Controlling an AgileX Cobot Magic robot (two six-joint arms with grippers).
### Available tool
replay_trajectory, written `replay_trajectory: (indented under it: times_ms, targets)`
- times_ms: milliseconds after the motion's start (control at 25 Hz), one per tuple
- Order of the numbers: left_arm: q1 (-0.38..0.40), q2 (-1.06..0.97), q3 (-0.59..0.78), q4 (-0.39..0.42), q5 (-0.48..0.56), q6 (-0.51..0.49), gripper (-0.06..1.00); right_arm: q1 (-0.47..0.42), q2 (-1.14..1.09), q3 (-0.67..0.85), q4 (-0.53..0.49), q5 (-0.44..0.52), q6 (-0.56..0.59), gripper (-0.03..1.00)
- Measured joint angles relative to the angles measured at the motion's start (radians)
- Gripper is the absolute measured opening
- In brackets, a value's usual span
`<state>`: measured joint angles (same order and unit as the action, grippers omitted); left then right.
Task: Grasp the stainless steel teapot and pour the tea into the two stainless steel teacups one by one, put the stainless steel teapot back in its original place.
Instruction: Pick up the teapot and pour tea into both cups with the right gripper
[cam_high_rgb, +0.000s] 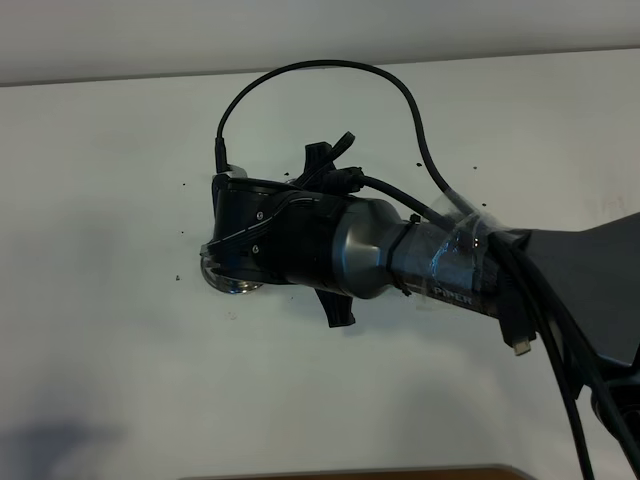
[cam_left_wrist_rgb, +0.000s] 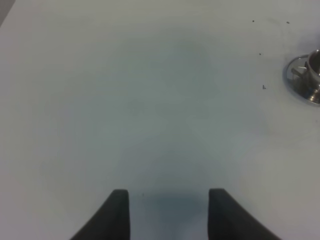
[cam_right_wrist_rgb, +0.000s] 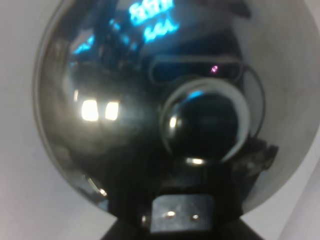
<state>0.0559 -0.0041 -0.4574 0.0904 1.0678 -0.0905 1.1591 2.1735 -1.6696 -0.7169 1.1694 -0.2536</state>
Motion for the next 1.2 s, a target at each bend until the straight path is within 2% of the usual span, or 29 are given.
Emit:
replay_trajectory:
  times_ms: [400, 880, 1200]
  targets:
    - [0.000, 0.000, 0.000, 0.000, 0.000, 0.000, 0.43, 0.009, 0.000, -0.002, -0.069, 0.002, -0.017, 0.19]
    - [0.000, 0.000, 0.000, 0.000, 0.000, 0.001, 0.43, 0.010, 0.020, -0.008, -0.103, 0.009, -0.019, 0.19]
    - [0.000, 0.000, 0.000, 0.000, 0.000, 0.001, 0.43, 0.010, 0.048, -0.077, -0.103, 0.042, -0.020, 0.19]
